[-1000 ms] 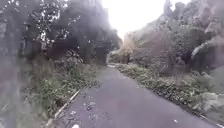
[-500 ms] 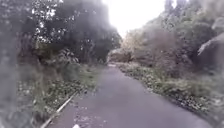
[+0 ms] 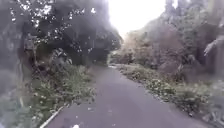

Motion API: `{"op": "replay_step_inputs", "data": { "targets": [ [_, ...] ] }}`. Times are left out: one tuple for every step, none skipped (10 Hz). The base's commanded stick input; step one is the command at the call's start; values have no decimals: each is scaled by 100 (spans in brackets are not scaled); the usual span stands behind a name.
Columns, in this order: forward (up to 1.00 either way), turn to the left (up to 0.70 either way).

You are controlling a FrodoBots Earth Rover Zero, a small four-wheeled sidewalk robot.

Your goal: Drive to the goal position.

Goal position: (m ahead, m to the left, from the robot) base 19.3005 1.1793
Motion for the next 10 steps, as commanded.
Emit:
{"op": "replay_step_inputs", "data": {
  "targets": [
    [85,1],
    [85,1],
    [85,1],
    [85,1],
    [85,1],
    [85,1],
    [85,1],
    [85,26],
    [85,33],
    [85,15]
  ]
}}
